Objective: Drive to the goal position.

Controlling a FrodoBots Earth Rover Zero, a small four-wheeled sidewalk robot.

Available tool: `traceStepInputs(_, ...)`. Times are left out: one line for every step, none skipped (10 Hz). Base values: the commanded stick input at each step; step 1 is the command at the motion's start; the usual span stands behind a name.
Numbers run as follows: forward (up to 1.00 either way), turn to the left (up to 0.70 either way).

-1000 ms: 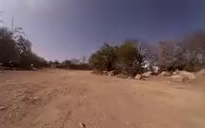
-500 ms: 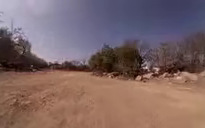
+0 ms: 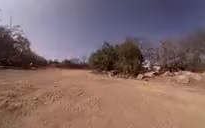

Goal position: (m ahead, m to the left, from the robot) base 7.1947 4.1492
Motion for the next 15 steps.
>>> traceStepInputs(0.50,0.00)
traceStepInputs(0.50,0.00)
traceStepInputs(0.50,0.00)
traceStepInputs(0.50,0.00)
traceStepInputs(0.50,0.00)
traceStepInputs(0.50,0.00)
traceStepInputs(0.50,0.00)
traceStepInputs(0.50,0.00)
traceStepInputs(0.50,0.00)
traceStepInputs(0.50,0.00)
traceStepInputs(0.50,0.00)
traceStepInputs(0.50,0.00)
traceStepInputs(0.50,0.00)
traceStepInputs(0.50,0.00)
traceStepInputs(0.50,0.00)
